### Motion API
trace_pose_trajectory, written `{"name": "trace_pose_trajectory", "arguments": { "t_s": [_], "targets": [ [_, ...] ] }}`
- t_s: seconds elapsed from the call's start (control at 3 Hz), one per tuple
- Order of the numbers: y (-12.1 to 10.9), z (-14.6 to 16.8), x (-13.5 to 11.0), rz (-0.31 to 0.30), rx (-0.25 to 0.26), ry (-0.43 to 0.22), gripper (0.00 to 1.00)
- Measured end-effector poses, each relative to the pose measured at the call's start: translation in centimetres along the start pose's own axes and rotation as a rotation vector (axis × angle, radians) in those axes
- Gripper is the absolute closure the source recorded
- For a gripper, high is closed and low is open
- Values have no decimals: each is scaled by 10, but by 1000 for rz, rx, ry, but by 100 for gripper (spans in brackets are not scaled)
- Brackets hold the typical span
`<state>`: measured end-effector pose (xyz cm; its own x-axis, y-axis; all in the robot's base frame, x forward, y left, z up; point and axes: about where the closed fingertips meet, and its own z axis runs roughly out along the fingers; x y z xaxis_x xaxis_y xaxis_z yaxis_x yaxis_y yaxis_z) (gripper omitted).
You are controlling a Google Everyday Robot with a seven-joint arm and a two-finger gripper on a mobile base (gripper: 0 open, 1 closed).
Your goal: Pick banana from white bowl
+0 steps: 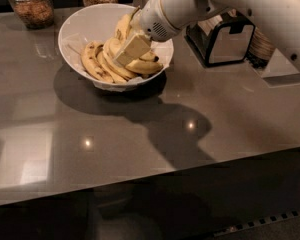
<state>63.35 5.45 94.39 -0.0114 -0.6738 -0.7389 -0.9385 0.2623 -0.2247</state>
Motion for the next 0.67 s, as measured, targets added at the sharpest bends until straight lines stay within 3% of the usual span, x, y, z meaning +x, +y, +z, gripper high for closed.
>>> {"name": "trace_pose_trajectory", "arguments": {
  "t_s": [0.67],
  "targets": [
    [5,19,4,43,-26,-2,27]
  ]
}}
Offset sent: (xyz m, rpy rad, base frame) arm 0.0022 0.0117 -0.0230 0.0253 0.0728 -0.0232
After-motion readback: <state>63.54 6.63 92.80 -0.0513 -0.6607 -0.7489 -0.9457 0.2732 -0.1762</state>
